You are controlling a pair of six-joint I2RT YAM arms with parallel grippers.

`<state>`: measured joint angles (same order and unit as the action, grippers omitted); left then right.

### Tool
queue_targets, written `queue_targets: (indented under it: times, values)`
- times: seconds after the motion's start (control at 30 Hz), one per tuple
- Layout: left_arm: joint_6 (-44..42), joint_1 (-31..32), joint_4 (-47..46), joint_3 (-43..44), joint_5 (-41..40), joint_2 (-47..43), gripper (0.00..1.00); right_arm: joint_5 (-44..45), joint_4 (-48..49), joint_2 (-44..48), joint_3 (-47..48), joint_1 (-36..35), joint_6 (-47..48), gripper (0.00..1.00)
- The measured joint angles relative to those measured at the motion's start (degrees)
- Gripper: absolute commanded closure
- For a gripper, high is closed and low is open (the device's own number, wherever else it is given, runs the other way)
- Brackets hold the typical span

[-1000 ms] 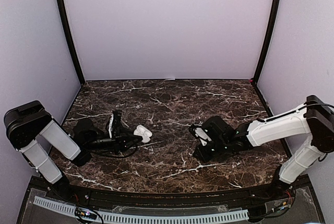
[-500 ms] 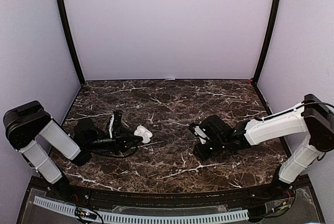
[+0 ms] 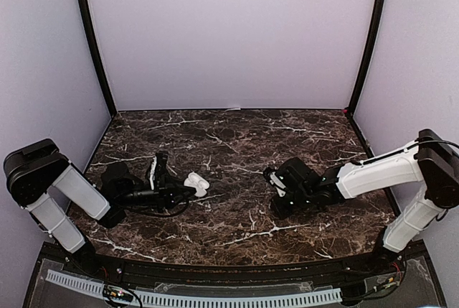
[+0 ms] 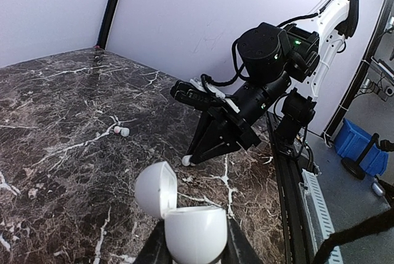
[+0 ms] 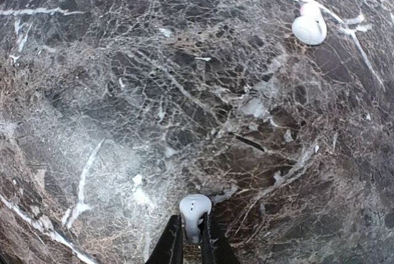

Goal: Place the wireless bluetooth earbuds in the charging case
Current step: Pick up the right earbud from the center of the board.

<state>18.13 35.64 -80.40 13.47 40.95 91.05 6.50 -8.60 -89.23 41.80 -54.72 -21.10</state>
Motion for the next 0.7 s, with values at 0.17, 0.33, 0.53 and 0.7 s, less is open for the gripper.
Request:
queue_targets:
  times: [0.17, 0.33, 0.53, 0.7]
  values:
    - [-0.09, 0.02, 0.04, 0.0, 0.11, 0.0, 0.84, 0.42, -1.09, 1.16, 0.0, 0.04, -0.28, 0.97]
    - [-0.33, 0.09, 0.07, 0.02, 0.76, 0.0, 0.84, 0.17, -1.73, 4.61, -0.24, 0.13, 0.0, 1.0]
    - [-1.01, 0.63, 0.04, 0.61, 2.47, 0.0, 0.84, -3.82, 0.2, 9.92, -1.73, 0.13, 2.19, 1.0]
    - [-1.09, 1.51, -0.24, 0.81, 4.68, 0.17, 0.86, -8.74, 4.92, 14.32, -4.98, -0.09, 3.8, 1.0]
